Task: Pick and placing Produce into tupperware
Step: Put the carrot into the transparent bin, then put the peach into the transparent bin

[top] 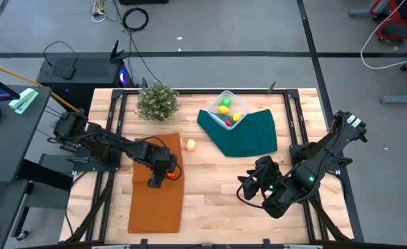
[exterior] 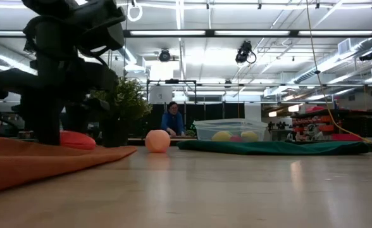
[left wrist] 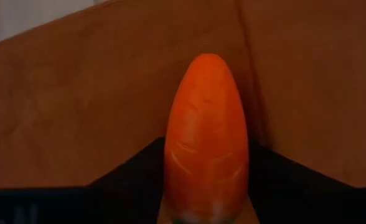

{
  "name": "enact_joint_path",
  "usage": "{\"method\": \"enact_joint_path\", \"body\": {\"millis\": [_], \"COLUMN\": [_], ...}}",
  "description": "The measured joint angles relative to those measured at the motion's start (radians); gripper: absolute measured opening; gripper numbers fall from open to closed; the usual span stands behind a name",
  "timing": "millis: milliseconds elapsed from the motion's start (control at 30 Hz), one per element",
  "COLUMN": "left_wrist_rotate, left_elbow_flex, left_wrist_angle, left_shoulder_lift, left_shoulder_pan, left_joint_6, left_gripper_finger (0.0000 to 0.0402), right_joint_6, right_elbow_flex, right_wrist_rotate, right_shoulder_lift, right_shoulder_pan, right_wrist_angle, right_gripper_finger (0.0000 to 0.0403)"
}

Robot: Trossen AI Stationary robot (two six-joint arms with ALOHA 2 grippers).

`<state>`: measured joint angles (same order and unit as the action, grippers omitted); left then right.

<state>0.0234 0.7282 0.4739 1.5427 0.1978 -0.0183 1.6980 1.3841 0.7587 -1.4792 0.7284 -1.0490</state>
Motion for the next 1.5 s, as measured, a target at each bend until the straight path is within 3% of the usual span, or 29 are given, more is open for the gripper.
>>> {"method": "enact_joint_path", "body": {"millis": [467,633,867,1100,1367,1500], "left_wrist_rotate": [0.0,-0.004,-0.007,-0.008,-0.008,-0.044], "left_elbow_flex": [0.05,0.116,0.257,0.354,0.362,0.362], "left_wrist_angle": [0.005,0.009,-0.007,-0.177,-0.503,-0.67], "left_shoulder_lift": [-0.001,-0.001,-0.001,-0.001,0.021,0.061], "left_shoulder_pan": [0.0,-0.007,-0.071,-0.181,-0.278,-0.304], "left_joint_6": [-0.023,-0.016,0.034,0.037,-0.054,-0.06], "left_gripper_finger": [0.0196,0.0183,0.0208,0.0183,0.0211,0.0181], "right_joint_6": [0.002,0.002,0.003,0.003,0.005,0.006], "right_elbow_flex": [0.0,0.0,0.0,0.0,0.0,0.0], "right_wrist_rotate": [0.0,0.0,0.0,0.0,0.0,0.001], "right_shoulder_lift": [0.0,0.0,0.0,0.0,0.0,0.0], "right_shoulder_pan": [-0.002,-0.002,-0.002,-0.002,-0.002,-0.002], "right_wrist_angle": [0.0,0.0,0.0,0.0,0.0,0.001], "right_gripper_finger": [0.0208,0.0208,0.0208,0.0208,0.0208,0.0208]}}
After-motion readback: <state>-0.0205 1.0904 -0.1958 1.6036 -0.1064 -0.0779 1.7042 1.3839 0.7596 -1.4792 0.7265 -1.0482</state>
